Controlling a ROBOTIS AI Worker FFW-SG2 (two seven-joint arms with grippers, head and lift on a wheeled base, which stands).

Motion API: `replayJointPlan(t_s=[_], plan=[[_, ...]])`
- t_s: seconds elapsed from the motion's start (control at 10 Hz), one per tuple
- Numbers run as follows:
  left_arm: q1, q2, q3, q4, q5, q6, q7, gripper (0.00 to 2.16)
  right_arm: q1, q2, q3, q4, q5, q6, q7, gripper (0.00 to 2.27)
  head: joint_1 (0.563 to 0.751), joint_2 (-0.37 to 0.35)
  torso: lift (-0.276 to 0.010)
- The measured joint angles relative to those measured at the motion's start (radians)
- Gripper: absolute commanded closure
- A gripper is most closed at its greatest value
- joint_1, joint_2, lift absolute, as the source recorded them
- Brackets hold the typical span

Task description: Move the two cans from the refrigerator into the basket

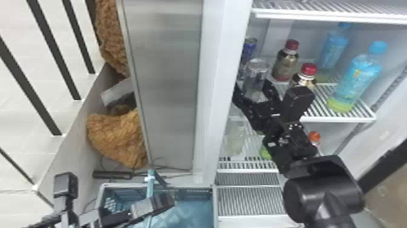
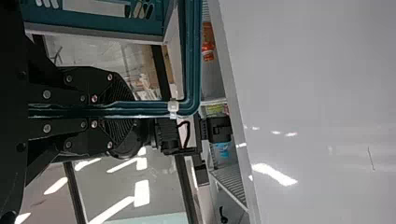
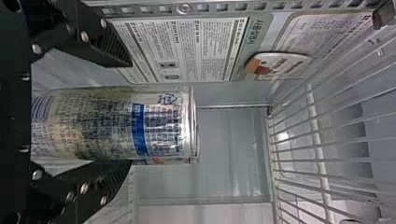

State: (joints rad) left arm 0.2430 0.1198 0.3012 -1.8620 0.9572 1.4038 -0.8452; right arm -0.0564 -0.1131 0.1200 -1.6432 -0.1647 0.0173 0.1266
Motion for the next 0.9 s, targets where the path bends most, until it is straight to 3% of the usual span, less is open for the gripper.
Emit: replayJointPlan(t_s=[0.1, 0.5, 0.9], plan=[[0.000, 0.000, 0.000, 0.000, 0.000, 0.000, 0.000, 1.19, 0.003, 0.000, -0.001, 0.000, -0.012, 0.007, -0.004, 1.28, 0.695, -0.087, -0.031], [0.005, -0.002, 0.002, 0.000, 0.000, -0.002, 0.000, 1.19, 0.053, -0.008, -0.009, -0.067, 0.008, 0.010, -0.031, 1.29, 0.695, -0.098, -0.031], [0.005, -0.005, 0.002, 0.000, 0.002, -0.005, 0.000, 1.19, 0.249, -0.032, -0.035, -0.361, 0.008, 0.079, -0.047, 1.29, 0.695, -0.113, -0.031]])
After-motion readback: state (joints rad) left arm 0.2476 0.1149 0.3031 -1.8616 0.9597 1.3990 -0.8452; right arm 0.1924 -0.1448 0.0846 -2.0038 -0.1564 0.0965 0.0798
